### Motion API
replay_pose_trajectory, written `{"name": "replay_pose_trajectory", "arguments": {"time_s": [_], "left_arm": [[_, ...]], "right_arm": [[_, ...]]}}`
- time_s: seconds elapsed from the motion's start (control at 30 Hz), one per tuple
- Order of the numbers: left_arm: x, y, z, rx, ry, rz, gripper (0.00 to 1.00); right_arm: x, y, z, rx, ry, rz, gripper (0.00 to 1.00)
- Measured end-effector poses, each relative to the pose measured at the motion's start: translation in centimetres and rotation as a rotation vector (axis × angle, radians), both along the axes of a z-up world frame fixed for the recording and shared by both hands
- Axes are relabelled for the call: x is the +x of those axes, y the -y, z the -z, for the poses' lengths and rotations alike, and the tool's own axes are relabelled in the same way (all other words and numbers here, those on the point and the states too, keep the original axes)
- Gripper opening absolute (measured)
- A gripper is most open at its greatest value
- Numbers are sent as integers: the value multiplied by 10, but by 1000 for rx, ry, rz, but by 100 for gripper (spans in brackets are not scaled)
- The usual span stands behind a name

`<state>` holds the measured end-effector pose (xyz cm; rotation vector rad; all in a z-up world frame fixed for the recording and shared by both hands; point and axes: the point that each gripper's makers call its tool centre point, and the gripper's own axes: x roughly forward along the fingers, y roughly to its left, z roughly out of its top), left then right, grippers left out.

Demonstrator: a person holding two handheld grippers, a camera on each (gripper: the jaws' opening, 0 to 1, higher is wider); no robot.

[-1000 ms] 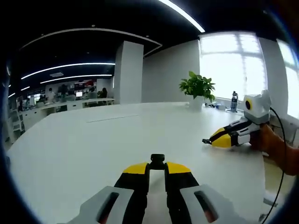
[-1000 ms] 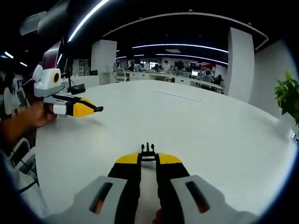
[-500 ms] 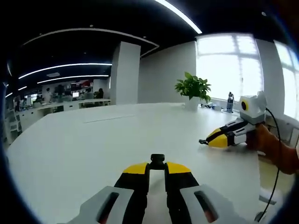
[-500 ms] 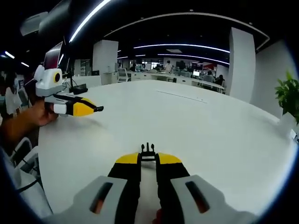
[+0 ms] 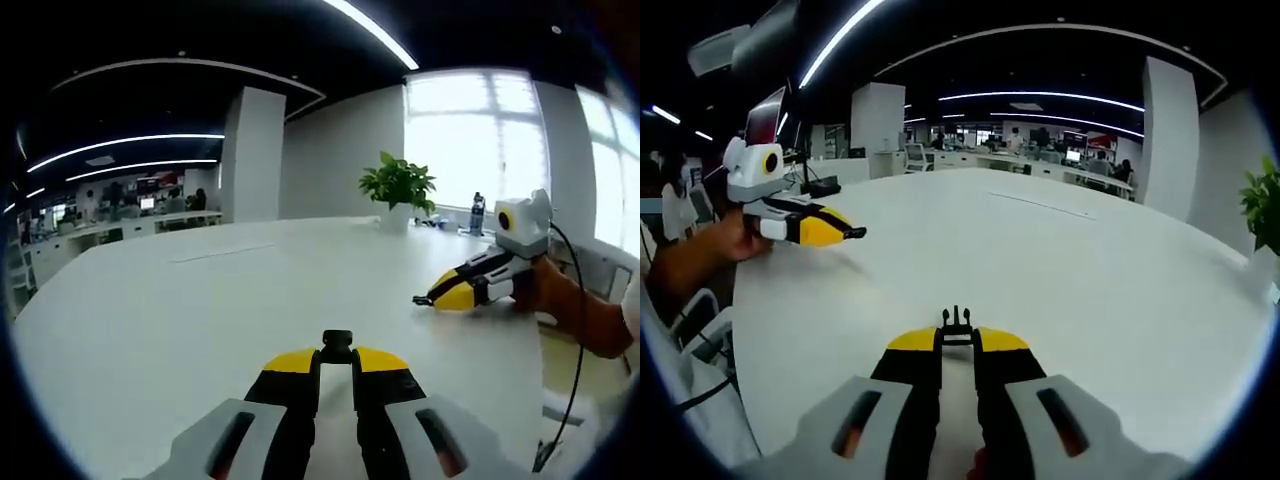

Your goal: Snap the two parts of the plastic buckle together until the buckle closes and remains connected.

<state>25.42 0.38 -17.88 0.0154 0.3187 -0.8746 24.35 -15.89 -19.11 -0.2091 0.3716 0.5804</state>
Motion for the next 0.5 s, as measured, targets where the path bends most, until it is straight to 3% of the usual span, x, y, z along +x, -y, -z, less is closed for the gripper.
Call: {"name": "replay_pose_trajectory", "arguments": {"time_s": [0.2, 0.5], "left_arm": [[-5, 3, -2, -17, 2, 47, 12], [-11, 9, -1, -36, -11, 120, 12]], "right_arm": [[-8, -6, 1, -1, -2, -20, 13], [-10, -8, -2, 86, -41, -64, 13]]}}
